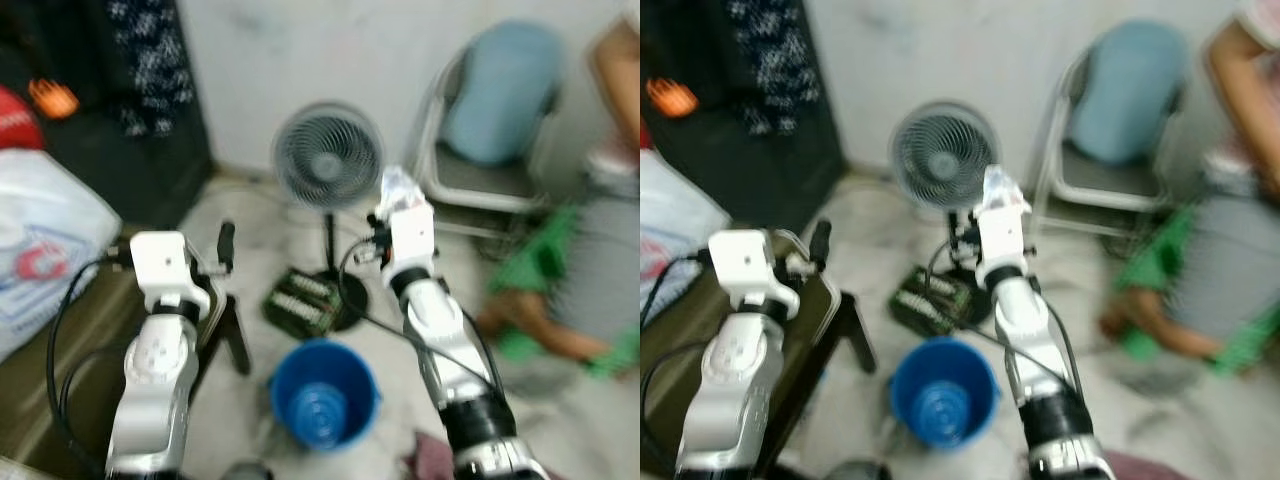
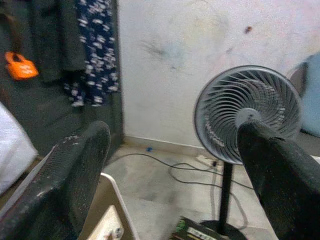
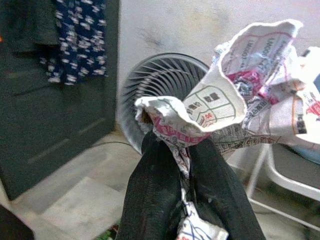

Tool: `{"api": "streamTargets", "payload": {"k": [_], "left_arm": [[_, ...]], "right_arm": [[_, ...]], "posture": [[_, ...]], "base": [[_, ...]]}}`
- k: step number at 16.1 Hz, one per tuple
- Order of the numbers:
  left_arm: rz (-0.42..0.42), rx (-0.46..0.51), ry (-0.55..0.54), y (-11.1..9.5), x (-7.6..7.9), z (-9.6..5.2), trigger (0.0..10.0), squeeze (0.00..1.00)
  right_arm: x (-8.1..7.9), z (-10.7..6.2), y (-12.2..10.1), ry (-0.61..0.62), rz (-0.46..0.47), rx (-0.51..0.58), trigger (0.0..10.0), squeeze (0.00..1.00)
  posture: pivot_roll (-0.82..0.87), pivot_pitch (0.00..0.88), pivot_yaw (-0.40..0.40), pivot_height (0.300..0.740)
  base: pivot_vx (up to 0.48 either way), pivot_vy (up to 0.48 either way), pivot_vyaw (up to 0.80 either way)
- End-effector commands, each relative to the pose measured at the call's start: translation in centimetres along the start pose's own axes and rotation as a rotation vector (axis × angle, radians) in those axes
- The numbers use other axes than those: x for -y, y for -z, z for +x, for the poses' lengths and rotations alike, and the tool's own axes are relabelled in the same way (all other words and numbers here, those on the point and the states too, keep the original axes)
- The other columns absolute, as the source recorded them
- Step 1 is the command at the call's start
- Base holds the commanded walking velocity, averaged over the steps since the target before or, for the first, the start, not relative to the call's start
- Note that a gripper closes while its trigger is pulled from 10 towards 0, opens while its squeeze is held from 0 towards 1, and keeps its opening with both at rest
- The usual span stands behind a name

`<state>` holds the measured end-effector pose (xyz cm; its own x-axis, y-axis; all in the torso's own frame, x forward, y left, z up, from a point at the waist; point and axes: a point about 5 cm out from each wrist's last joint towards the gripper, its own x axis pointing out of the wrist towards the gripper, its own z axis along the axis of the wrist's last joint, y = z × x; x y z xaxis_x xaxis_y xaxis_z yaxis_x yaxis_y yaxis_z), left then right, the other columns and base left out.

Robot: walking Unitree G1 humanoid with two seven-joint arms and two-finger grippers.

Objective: Clean up the room

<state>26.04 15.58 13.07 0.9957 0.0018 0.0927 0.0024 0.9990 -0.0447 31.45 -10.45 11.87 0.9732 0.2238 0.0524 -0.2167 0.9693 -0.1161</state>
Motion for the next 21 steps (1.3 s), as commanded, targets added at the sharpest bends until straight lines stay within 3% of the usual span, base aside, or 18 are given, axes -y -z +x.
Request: {"api": "streamTargets", "payload": {"k": [1, 7, 10, 12, 15, 18, 21], "left_arm": [[-0.007, 0.001, 0.007, 0.0, 0.4, 0.0, 10.0, 0.00], [-0.005, 0.011, 0.016, -0.2, 0.3, 0.0, 10.0, 0.00], [0.008, -0.023, 0.048, 0.3, 0.3, -0.2, 10.0, 0.00], [0.065, -0.064, 0.191, 0.9, 0.2, -2.2, 10.0, 0.00], [0.140, -0.077, 0.321, 0.8, 0.1, -3.9, 10.0, 0.00], [0.186, -0.116, 0.438, 0.3, -0.1, -6.0, 10.0, 0.00], [0.213, -0.176, 0.460, -0.3, -1.4, -7.7, 10.0, 0.00]], "right_arm": [[0.8, -0.1, 0.1, 0.026, -0.009, -0.005, 10.0, 0.00], [1.0, 0.1, 0.3, 0.053, -0.001, -0.014, 10.0, 0.00], [2.2, 0.1, 1.5, 0.167, 0.020, -0.104, 10.0, 0.00], [3.5, -0.3, 3.2, 0.281, 0.035, -0.231, 10.0, 0.00], [4.1, -0.8, 4.3, 0.340, 0.045, -0.293, 10.0, 0.00], [4.1, -1.6, 5.5, 0.378, 0.058, -0.387, 10.0, 0.00], [3.2, -2.0, 7.3, 0.366, 0.085, -0.514, 10.0, 0.00]], "posture": [[-0.01, 0.000, -0.016, 0.740], [0.00, 0.000, -0.017, 0.740], [0.01, 0.000, -0.023, 0.740], [0.04, 0.000, -0.020, 0.740], [0.06, 0.000, -0.003, 0.740], [0.07, 0.044, 0.043, 0.740], [0.11, 0.146, 0.116, 0.740]], "base": [[0.000, 0.000, 0.80], [0.000, 0.000, 0.21], [0.000, 0.000, 0.00], [0.000, 0.000, 0.00], [0.000, 0.000, 0.00], [0.000, 0.000, 0.00], [0.000, 0.000, 0.00]]}}
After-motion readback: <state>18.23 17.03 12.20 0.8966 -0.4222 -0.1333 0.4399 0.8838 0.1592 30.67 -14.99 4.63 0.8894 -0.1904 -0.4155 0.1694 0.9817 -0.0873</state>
